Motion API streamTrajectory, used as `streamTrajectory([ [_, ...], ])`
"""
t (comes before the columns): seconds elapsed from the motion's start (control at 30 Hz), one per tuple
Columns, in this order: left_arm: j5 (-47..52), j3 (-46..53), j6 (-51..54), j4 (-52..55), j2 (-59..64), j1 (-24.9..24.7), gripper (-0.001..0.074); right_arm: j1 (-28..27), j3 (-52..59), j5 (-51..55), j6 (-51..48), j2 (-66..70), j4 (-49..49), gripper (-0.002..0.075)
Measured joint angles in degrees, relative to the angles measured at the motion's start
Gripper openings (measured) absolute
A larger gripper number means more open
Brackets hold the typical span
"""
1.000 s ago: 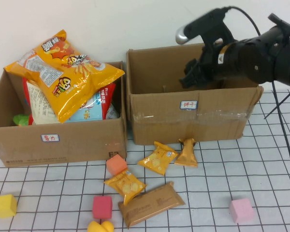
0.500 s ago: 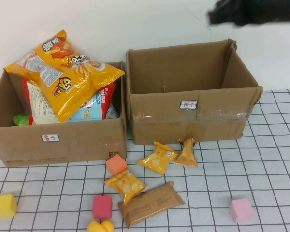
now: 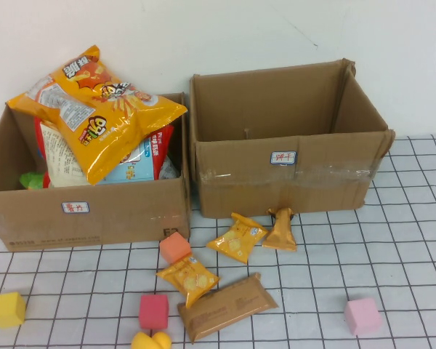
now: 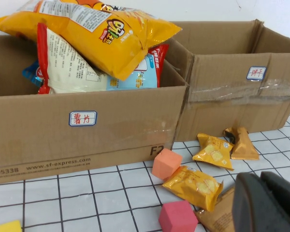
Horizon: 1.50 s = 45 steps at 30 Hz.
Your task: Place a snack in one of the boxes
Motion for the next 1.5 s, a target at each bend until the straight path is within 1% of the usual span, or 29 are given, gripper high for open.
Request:
streamTrajectory([
  [0.17, 0.0, 0.0, 0.0, 0.0, 0.0, 0.0, -0.0001, 0.0, 11.28, 2.78, -0.83, -12.23, 2.08, -0.0001],
  [0.3, 0.0, 0.0, 0.0, 0.0, 0.0, 0.0, -0.0001, 0.0, 16.46, 6.85, -1.03, -20.36, 2.21, -0.0001],
  [0.47, 0.0, 0.0, 0.0, 0.0, 0.0, 0.0, -0.0001, 0.0, 19.55, 20.35, 1.27, -27.76, 0.97, -0.0001],
  [0.53, 0.0, 0.0, 0.0, 0.0, 0.0, 0.0, -0.0001, 0.0, 20.67, 21.83, 1.25, -30.07, -0.76, -0.0001],
  [0.63, 0.0, 0.0, 0.0, 0.0, 0.0, 0.0, -0.0001, 0.0, 23.73, 18.76, -0.24, -33.41, -1.87, -0.0001],
  [0.77, 0.0, 0.0, 0.0, 0.0, 0.0, 0.0, -0.0001, 0.0, 30.23, 10.17, -0.85, -37.77, -2.94, -0.0001],
  [0.97, 0.0, 0.0, 0.0, 0.0, 0.0, 0.0, -0.0001, 0.0, 41.07, -1.57, -0.85, -44.61, -7.04, -0.0001],
  [1.1, 0.0, 0.0, 0.0, 0.0, 0.0, 0.0, -0.0001, -0.57, 49.22, -9.62, 3.16, -48.14, -8.85, -0.0001],
  [1.17, 0.0, 0.0, 0.0, 0.0, 0.0, 0.0, -0.0001, -2.52, 52.03, -10.62, 6.08, -50.21, -9.07, -0.0001],
  [1.23, 0.0, 0.0, 0.0, 0.0, 0.0, 0.0, -0.0001, -6.23, 53.88, -10.48, 7.7, -52.02, -9.32, -0.0001],
  [1.33, 0.0, 0.0, 0.0, 0.0, 0.0, 0.0, -0.0001, -13.14, 55.02, -9.59, 8.68, -52.67, -9.44, -0.0001],
  [1.5, 0.0, 0.0, 0.0, 0.0, 0.0, 0.0, -0.0001, -26.82, 55.17, -8.78, 8.99, -52.67, -9.53, -0.0001],
])
